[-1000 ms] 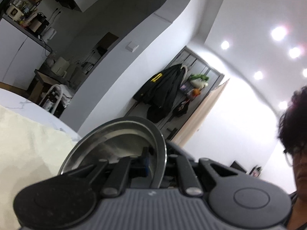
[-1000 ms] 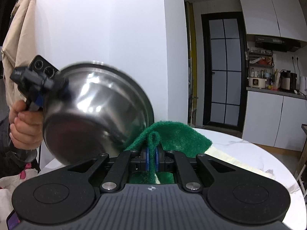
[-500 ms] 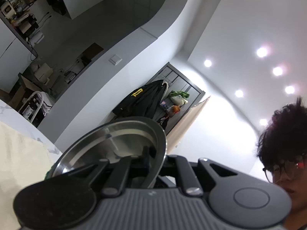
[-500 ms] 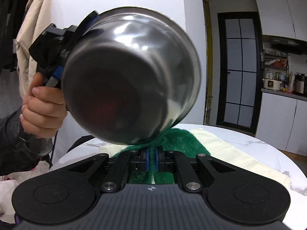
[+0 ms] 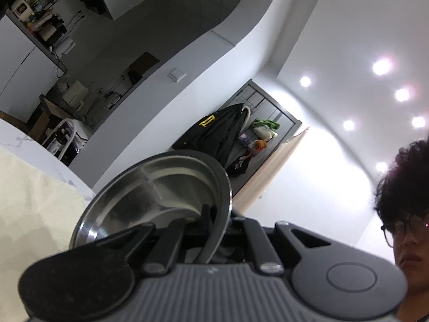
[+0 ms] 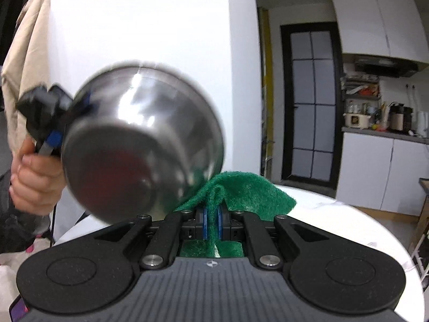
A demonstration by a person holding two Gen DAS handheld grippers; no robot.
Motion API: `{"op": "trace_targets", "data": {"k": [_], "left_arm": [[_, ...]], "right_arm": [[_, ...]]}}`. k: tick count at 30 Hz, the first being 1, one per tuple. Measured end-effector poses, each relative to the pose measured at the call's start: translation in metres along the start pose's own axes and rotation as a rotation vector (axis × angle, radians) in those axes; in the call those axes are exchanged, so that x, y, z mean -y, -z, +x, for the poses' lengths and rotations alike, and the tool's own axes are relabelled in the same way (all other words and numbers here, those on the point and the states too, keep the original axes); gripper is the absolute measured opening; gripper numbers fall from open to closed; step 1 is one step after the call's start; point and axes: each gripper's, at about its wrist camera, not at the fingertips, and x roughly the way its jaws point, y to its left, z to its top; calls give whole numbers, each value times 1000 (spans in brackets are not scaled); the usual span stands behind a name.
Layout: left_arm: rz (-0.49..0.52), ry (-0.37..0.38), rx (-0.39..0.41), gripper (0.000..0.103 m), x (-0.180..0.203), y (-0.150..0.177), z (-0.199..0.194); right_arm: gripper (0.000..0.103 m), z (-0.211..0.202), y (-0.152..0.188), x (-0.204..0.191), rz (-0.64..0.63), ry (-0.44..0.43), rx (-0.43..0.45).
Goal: Clean bowl
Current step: 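Rub the bowl bottom with the left gripper against the pad held by the right gripper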
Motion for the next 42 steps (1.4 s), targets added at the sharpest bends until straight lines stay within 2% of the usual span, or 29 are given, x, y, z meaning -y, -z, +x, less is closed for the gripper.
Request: {"op": "trace_targets", "data": {"k": [8, 18, 27, 42], "left_arm": [[-18, -52, -12, 7, -7, -2, 2], [-48, -124, 9, 7, -16, -7, 1], [-65, -176, 45, 7, -16, -13, -4], [-68, -197, 80, 8, -13, -15, -11]], "right_arm": [[8, -10, -18, -4, -29, 12, 61], [8, -23, -24, -28, -62, -49, 124], [8, -25, -21, -39, -86, -77, 114], [8, -38, -15, -46, -89, -108, 112]]}}
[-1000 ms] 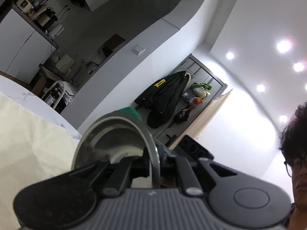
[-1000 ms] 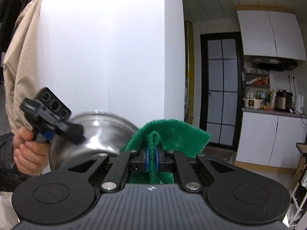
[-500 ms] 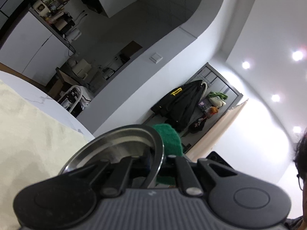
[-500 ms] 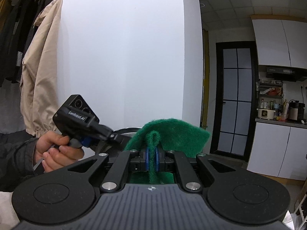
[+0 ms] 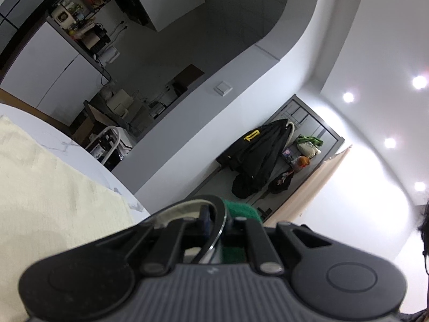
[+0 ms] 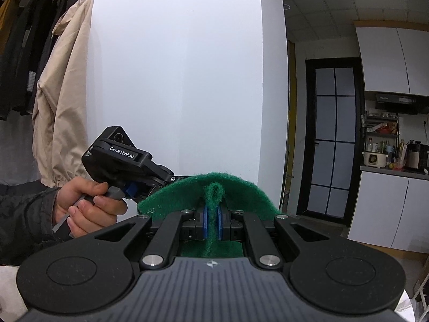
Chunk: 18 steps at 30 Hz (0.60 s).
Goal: Clean bowl
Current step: 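Rub the bowl bottom with the left gripper against the pad held by the right gripper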
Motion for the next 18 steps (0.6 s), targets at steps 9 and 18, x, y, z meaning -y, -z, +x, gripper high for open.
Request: {"op": "trace_targets", "data": {"k": [9, 18], "left_arm": [[-26, -19, 21, 7, -6, 0, -4], [-19, -32, 11, 7, 1, 1, 5]], "right_arm": [[8, 3, 1, -8, -10, -23, -7], [8, 20, -2, -24, -41, -83, -15]]}}
